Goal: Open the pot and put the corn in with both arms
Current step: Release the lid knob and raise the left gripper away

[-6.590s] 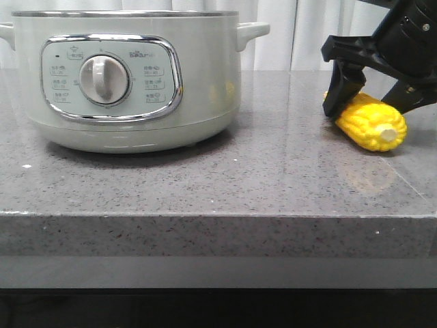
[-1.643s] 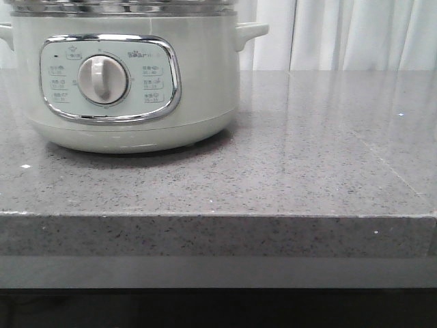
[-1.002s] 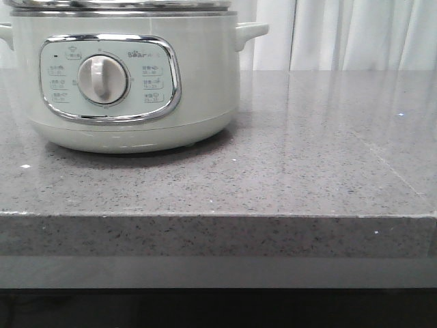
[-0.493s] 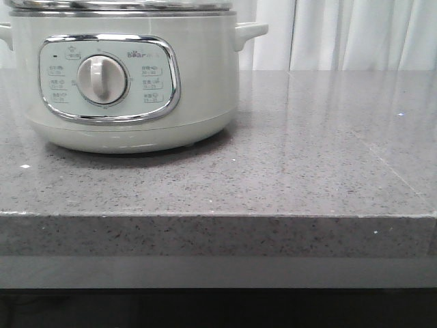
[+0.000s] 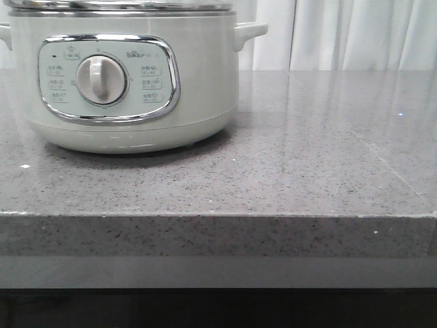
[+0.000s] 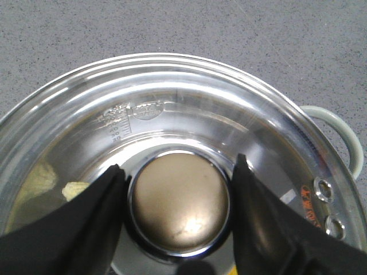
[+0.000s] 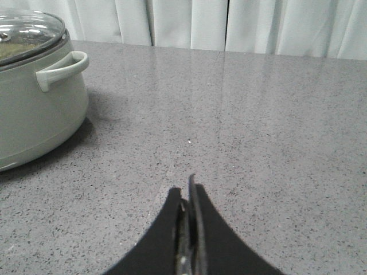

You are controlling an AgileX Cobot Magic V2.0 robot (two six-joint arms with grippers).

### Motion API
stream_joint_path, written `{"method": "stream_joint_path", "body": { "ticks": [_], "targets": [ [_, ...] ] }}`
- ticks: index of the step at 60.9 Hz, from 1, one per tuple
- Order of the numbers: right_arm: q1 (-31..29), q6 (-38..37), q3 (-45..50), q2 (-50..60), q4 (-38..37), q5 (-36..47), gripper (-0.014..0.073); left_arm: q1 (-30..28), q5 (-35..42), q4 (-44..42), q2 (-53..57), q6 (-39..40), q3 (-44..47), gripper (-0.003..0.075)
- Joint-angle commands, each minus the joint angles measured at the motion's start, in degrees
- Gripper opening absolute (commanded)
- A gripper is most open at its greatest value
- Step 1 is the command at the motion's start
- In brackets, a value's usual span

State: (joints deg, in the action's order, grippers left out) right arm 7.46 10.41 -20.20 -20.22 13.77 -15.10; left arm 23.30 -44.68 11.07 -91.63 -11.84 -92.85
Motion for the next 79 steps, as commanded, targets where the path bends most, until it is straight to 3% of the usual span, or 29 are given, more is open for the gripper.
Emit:
{"method": "stream_joint_path", "body": {
  "ticks": [1, 12, 18, 35, 45, 65, 79],
  "targets": [
    [-0.27, 0.52, -1.52, -0.32, 0.34, 4.96, -0.0064, -0.12, 4.01, 1.32, 2.58, 0.0, -2.36, 0.0274],
    [-0.27, 0.52, -1.52, -0.32, 0.34, 4.96, -0.0064, -0.12, 5.97, 1.32, 2.58, 0.0, -2.36, 0.0457],
    [-0.27, 0.52, -1.52, -0.32, 0.34, 4.96, -0.0064, -0.12, 7.67, 1.7, 2.79, 0.0, -2.39, 0.0512],
    [-0.27, 0.52, -1.52, -0.32, 0.34, 4.96, -0.0064, -0.12, 7.19, 1.79, 7.89, -0.14, -2.29, 0.052],
    [-0.27, 0.52, -1.52, -0.32, 0.34, 4.96, -0.0064, -0.12, 12.39, 1.79, 13.64, -0.73, 4.57, 0.0402],
    [-0.27, 0.52, -1.52, -0.32, 0.34, 4.96, -0.0064, -0.12, 24.12, 1.79, 31.53, -0.73, 27.4, -0.0014],
    [-0.27, 0.52, -1.52, -0.32, 0.34, 4.96, -0.0064, -0.12, 30.01, 1.79, 45.42, -0.73, 42.5, -0.0018]
  ]
}}
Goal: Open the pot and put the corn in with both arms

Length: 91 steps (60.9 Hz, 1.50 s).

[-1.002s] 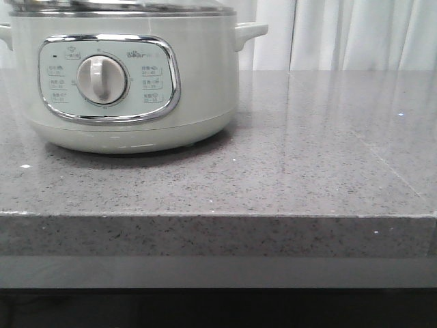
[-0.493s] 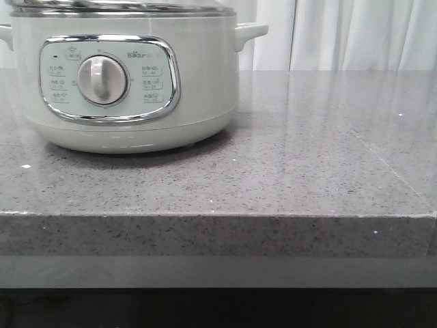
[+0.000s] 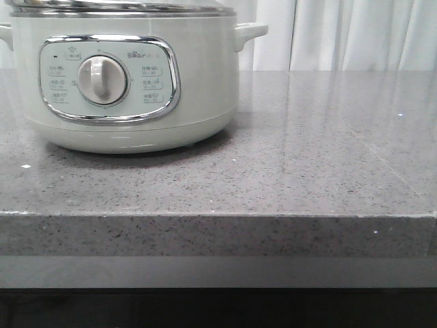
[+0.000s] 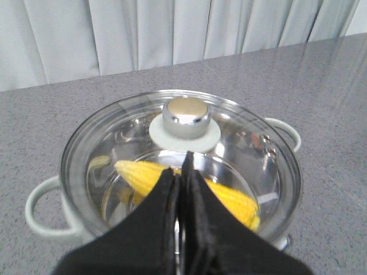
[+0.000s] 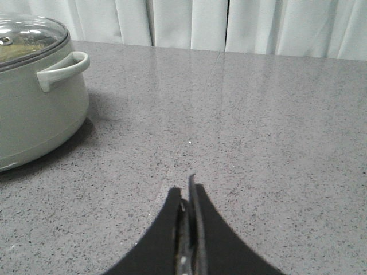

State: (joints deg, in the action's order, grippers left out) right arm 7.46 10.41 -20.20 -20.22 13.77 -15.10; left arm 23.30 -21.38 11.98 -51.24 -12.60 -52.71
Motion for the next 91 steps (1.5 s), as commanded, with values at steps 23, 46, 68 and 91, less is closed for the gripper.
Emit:
{"method": "stream_joint_path", "body": {
  "ticks": [23, 46, 68, 91],
  "targets": [
    [-0.27, 0.52, -1.52, -0.32, 0.34, 4.96, -0.0064, -0.12, 9.42, 1.48, 30.81, 0.02, 23.79, -0.0018],
    [-0.27, 0.52, -1.52, -0.32, 0.34, 4.96, -0.0064, -0.12, 9.32, 1.73, 39.39, 0.02, 29.17, -0.0018],
    [-0.27, 0.52, -1.52, -0.32, 0.34, 4.96, -0.0064, -0.12, 9.46, 1.73, 39.39, 0.02, 29.29, -0.0018],
    [-0.27, 0.52, -1.52, -0.32, 0.34, 4.96, -0.0064, -7.45, 10.32, -5.85, 44.21, 7.69, 35.63, -0.0018]
  ]
}}
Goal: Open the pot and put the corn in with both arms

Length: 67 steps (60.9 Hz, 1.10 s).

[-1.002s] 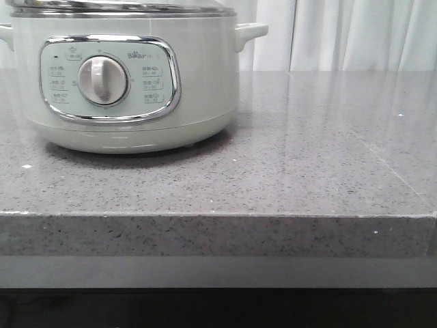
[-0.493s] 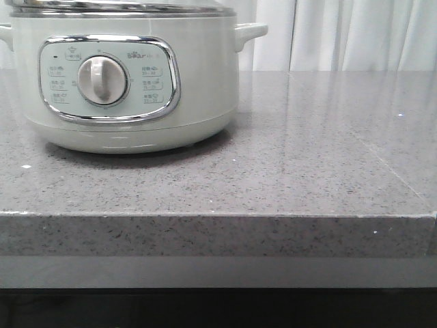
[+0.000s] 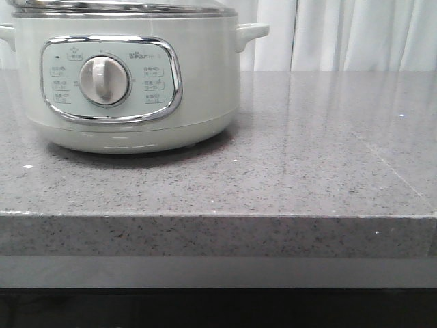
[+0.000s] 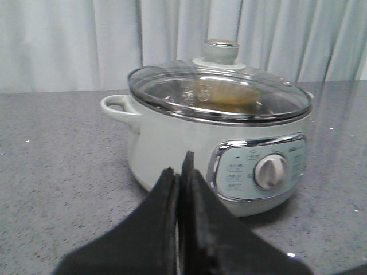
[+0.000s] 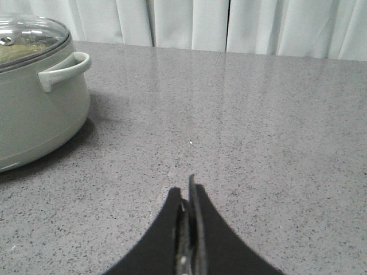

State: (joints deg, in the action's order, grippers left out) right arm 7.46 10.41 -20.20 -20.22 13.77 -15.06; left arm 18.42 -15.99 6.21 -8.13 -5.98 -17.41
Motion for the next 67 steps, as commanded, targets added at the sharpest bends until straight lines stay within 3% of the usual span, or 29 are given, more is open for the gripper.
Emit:
{"method": "stream_joint_path", "body": {
  "ticks": [1, 20, 38, 67],
  "targets": [
    [-0.27, 0.52, -1.52, -0.32, 0.34, 4.93, -0.0064, -3.56, 5.1, -0.09, 1.79, 1.08, 1.16, -0.0018],
    [-0.27, 0.52, -1.52, -0.32, 0.34, 4.91, -0.0061, -14.31, 5.37, 0.53, 6.4, 1.08, 11.03, -0.0018],
    [-0.27, 0.52, -1.52, -0.38, 0.34, 4.85, -0.0061, -16.63, 9.82, 1.03, 9.7, 1.08, 17.96, -0.0018],
    [-0.27, 0.52, -1.52, -0.38, 0.34, 4.88, -0.0061, -16.9, 8.15, 1.03, 9.8, 1.08, 17.78, -0.0018]
  ]
}}
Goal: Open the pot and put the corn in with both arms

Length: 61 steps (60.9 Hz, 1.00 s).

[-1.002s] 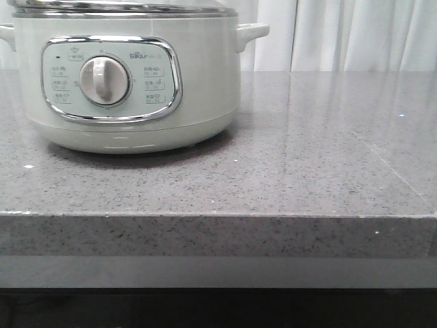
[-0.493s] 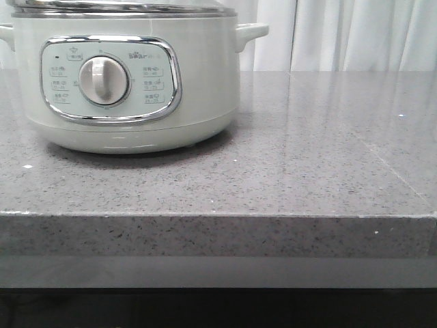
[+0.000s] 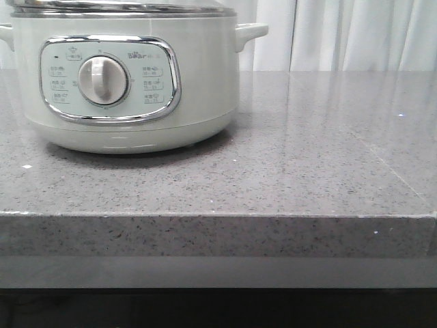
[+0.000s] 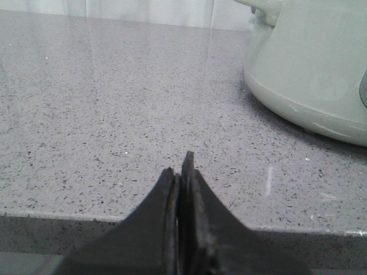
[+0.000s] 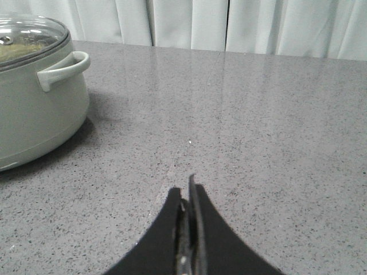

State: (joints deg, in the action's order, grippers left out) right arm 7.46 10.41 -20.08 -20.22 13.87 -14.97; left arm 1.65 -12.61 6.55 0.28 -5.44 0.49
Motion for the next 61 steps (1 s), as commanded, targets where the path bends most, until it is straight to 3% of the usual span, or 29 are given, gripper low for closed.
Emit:
{"method": "stream_joint_path", "body": {
  "ticks": [1, 43, 61],
  "targets": [
    [-0.27, 0.52, -1.64, -0.38, 0.25, 4.78, -0.0061, -0.13, 4.77, 0.69, 1.4, 0.53, -0.12, -0.0018],
    [-0.27, 0.52, -1.36, -0.33, 0.2, 5.66, -0.0061, -0.13, 4.77, 0.69, 1.4, 0.53, -0.12, -0.0018],
    [-3.63, -0.11, 9.56, 7.0, -4.36, 9.61, -0.0061, -0.13, 4.77, 0.69, 1.4, 0.53, -0.12, -0.0018]
  ]
}}
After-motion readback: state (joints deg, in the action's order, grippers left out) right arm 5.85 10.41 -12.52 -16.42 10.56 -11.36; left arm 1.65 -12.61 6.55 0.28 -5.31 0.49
